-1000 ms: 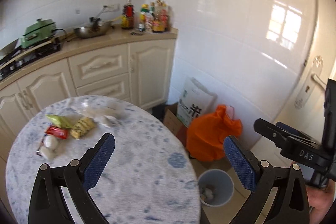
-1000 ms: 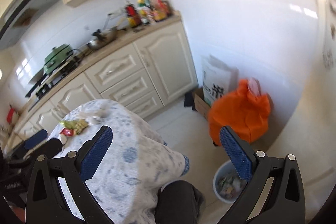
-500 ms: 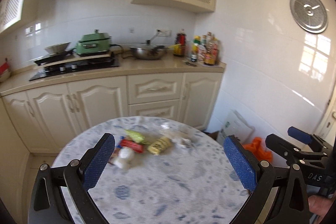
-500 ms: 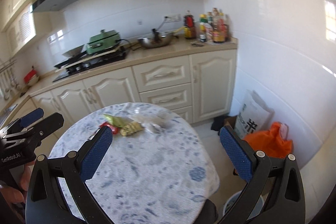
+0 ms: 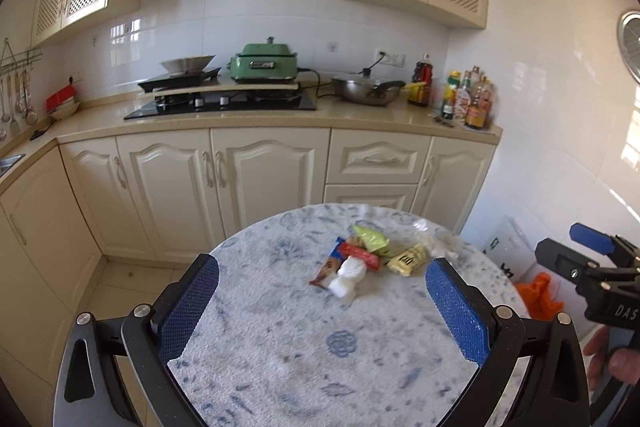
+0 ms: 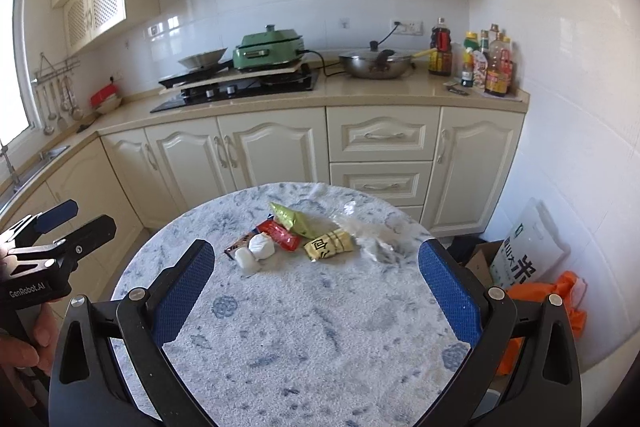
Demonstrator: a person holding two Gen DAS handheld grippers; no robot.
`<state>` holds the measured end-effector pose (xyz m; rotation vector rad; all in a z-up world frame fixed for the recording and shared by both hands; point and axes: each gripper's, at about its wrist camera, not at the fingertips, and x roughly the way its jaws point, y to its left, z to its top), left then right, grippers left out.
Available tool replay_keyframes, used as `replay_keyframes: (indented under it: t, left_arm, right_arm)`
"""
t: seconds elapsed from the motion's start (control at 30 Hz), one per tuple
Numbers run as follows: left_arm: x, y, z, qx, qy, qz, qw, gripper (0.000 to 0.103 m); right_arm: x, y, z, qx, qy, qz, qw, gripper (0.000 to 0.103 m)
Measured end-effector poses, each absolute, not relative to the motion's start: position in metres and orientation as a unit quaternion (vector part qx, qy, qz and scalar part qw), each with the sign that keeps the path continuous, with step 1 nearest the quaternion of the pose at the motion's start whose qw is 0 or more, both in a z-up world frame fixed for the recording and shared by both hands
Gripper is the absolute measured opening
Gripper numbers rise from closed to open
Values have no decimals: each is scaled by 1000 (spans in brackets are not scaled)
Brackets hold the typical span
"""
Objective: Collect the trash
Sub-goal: 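Return both tools to the table over the remaining trash, then grasp the white tissue ball with the right tool while the left tool grasps the white plastic tray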
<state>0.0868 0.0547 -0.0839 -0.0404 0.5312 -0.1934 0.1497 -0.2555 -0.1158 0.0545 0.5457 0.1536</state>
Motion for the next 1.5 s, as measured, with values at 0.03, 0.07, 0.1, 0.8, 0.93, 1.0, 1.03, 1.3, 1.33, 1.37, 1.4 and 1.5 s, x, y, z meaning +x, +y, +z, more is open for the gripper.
replay_keyframes:
  t: [0.03, 0.07, 0.1, 0.8, 0.93, 1.0, 1.03, 1.3, 1.33, 1.37, 1.4, 1.5]
  left_arm:
    - [94, 57, -87, -21, 268, -93, 959, 102]
    - [99, 58, -90, -23, 274, -92, 957, 102]
    - [104, 59, -94, -25, 281, -91, 955, 102]
    - [258, 12, -189, -2, 393, -88, 916, 102]
    - [293, 3, -207, 1, 405, -88, 910, 102]
    - [304, -7, -220, 9, 407, -90, 909, 100]
    - [313, -12, -227, 17, 412, -88, 907, 95]
    - [353, -23, -250, 4, 414, -109, 904, 58]
    - [353, -19, -250, -9, 414, -111, 904, 52]
    - [355, -13, -251, -20, 413, -114, 903, 47]
    - [355, -7, -252, -29, 413, -117, 903, 44]
    - [360, 11, -254, -53, 415, -122, 900, 41]
  right_arm:
    - [154, -254, -119, 25, 274, 78, 958, 103]
    - [156, -252, -122, 24, 277, 79, 957, 103]
    - [159, -250, -124, 23, 282, 81, 956, 103]
    - [279, -258, -239, 66, 419, 106, 899, 103]
    - [299, -247, -251, 71, 429, 127, 891, 99]
    - [305, -246, -256, 74, 433, 127, 890, 97]
    - [307, -248, -257, 79, 433, 126, 889, 97]
    - [313, -254, -266, 91, 442, 116, 885, 97]
    - [314, -251, -267, 90, 443, 119, 884, 97]
    - [314, -248, -269, 88, 444, 123, 883, 97]
    - [314, -244, -270, 87, 445, 127, 882, 97]
    - [316, -232, -273, 81, 450, 140, 878, 97]
